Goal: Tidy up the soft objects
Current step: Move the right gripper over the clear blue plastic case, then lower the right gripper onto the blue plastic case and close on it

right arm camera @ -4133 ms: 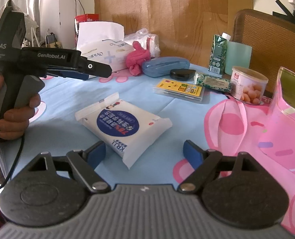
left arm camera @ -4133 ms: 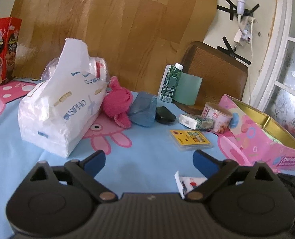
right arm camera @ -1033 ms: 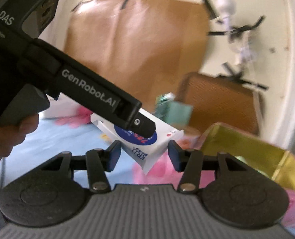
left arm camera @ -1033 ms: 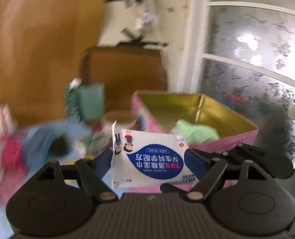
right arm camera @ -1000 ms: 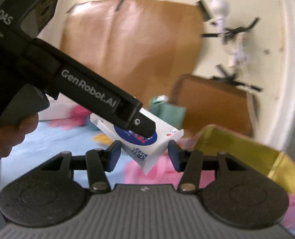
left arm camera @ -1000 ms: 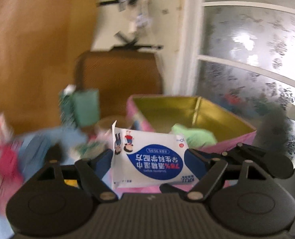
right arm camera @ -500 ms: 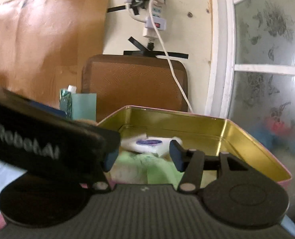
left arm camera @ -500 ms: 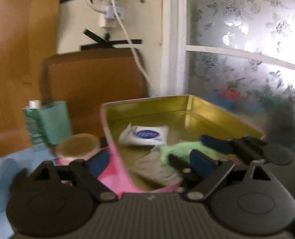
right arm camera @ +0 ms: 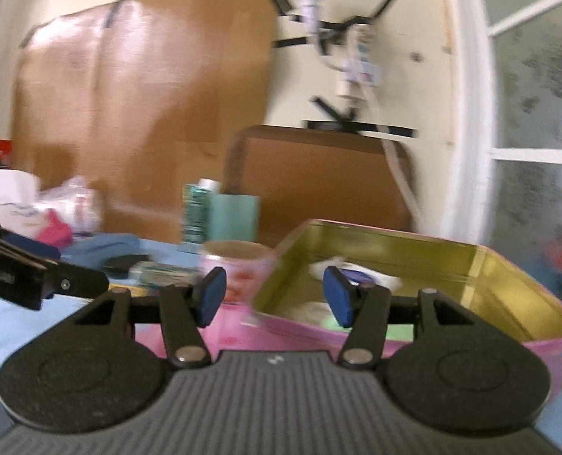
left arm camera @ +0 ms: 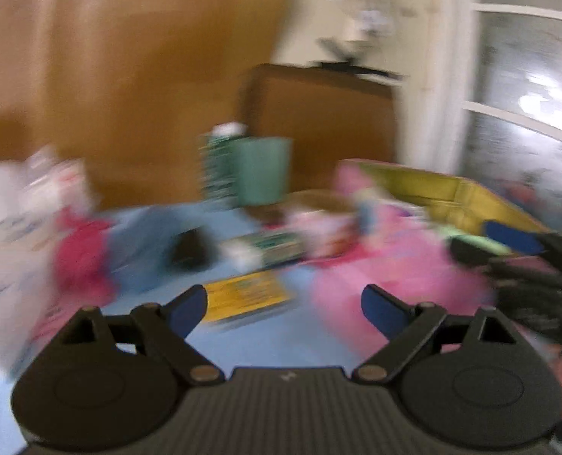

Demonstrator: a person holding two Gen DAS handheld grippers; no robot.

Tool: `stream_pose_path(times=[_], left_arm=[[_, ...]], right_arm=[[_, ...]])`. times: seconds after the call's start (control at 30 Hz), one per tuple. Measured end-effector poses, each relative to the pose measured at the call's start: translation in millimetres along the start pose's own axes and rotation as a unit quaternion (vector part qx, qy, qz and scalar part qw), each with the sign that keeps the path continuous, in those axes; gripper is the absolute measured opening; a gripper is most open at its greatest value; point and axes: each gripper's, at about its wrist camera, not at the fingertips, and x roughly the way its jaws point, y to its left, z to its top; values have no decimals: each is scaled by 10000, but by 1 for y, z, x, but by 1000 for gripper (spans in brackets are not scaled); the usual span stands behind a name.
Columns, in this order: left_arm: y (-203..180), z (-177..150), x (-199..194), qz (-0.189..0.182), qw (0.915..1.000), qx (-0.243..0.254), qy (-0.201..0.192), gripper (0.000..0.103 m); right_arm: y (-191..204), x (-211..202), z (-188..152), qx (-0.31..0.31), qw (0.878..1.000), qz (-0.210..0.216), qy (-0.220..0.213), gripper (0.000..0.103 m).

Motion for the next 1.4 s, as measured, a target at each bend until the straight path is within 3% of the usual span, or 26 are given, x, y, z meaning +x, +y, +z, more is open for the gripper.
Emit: stream_pose_path(times=[0.13, 0.23, 0.33, 0.47, 0.6, 0.83, 1.1, 1.4], left_arm=[[53, -13, -12, 1073, 9941, -134, -72, 92], [74, -23, -23, 1565, 9872, -108, -297, 92], [85, -24, -36, 1340, 9878, -521, -598, 91], [76, -25, -44, 1322, 9861, -315, -950, 93], [66, -25, -41, 1293, 9857, -60, -1075, 95], [78, -23, -38, 1159, 9877, -367, -986, 96], [97, -24, -39, 1052, 9866, -889, -875, 97], [108, -25, -41, 981, 9846, -1193, -816, 97]], right_arm=[[28, 16, 13, 139, 9962, 814, 283, 60], [55, 45, 28, 336, 9893, 1277, 627, 60], [88, 82, 45, 465, 9832, 1534, 876, 60], [137, 140, 61, 516, 9783, 1526, 1301, 59], [168, 189, 64, 488, 9749, 1337, 1713, 59], [192, 246, 56, 203, 9595, 1038, 2611, 63], [189, 221, 46, -252, 9619, 1246, 2419, 56], [171, 139, 31, -568, 9499, 2071, 2271, 57]])
